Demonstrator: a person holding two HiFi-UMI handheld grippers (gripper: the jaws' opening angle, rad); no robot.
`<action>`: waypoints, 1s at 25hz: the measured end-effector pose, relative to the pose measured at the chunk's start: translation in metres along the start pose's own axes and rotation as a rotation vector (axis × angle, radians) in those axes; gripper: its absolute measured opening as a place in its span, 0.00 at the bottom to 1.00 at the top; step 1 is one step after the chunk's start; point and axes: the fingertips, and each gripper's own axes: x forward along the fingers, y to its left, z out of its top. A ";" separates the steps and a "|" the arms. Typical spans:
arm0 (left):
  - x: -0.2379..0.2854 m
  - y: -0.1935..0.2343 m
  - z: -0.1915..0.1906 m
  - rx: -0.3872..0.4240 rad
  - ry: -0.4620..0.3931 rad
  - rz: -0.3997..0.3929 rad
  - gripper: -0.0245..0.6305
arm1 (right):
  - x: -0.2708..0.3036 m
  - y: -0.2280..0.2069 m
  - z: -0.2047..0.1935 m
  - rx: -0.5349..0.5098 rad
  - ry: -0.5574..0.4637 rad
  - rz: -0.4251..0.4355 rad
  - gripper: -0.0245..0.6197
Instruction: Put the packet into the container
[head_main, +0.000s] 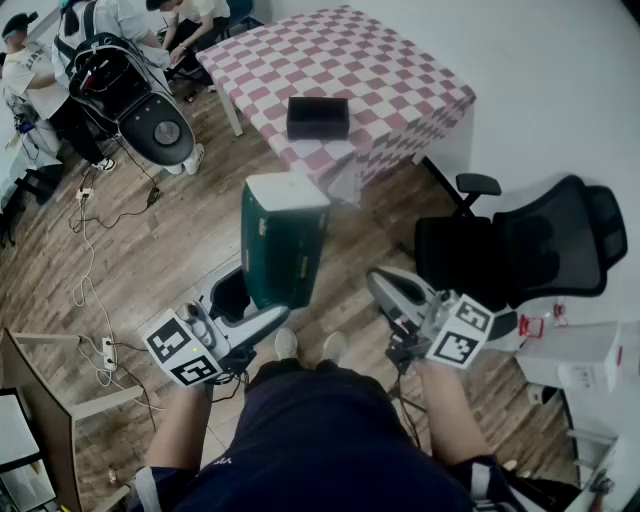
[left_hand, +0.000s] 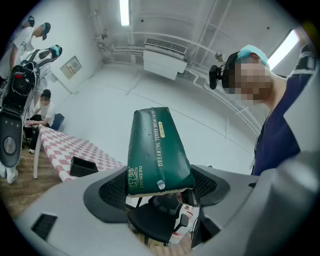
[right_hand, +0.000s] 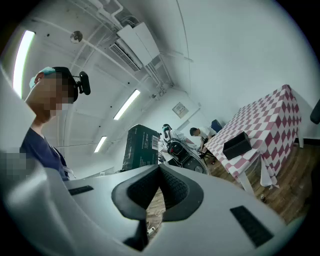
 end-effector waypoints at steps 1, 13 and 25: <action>0.001 -0.001 0.000 0.000 0.000 0.000 0.65 | -0.001 0.000 0.000 -0.002 0.002 0.001 0.06; 0.019 -0.011 -0.013 0.000 0.006 0.013 0.65 | -0.013 -0.013 -0.003 -0.070 0.046 -0.025 0.06; 0.054 -0.028 -0.014 0.028 -0.008 0.008 0.65 | -0.049 -0.041 0.014 -0.175 0.073 -0.104 0.06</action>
